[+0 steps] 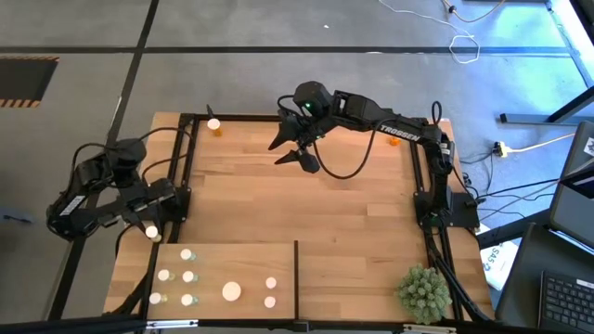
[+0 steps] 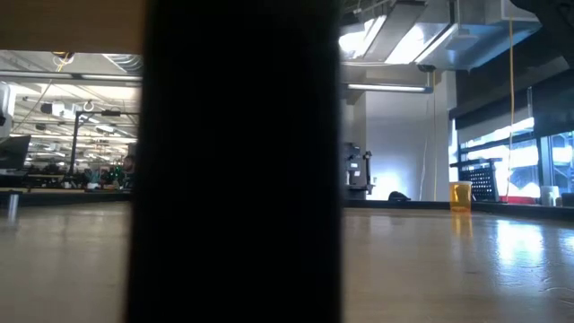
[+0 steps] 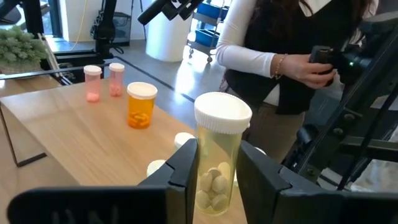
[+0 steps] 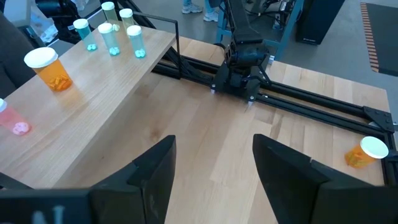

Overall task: Pick and place medicine bottles onto shelf by color
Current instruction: Put the yellow pill bottle on the shelf aligned with the other yellow pill bottle

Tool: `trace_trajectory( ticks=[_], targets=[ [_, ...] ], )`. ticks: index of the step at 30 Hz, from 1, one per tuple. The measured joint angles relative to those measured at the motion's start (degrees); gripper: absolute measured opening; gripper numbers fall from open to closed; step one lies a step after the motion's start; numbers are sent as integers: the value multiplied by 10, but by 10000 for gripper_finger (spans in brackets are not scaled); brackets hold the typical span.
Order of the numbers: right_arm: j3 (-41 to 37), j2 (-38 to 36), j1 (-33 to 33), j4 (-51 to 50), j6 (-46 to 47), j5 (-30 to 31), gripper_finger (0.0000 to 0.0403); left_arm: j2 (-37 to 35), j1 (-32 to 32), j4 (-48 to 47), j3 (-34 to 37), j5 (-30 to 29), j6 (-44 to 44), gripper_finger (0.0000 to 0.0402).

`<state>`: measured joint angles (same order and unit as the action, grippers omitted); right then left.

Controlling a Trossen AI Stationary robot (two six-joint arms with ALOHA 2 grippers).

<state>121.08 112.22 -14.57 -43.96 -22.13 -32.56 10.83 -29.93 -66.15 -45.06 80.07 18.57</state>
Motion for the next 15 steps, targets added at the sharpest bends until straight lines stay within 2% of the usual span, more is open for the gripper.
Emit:
trace_trajectory(
  ticks=[15],
  targets=[
    [0,0,0,0,0,0,217,0,0,-10,0,0,0,88]
  ],
)
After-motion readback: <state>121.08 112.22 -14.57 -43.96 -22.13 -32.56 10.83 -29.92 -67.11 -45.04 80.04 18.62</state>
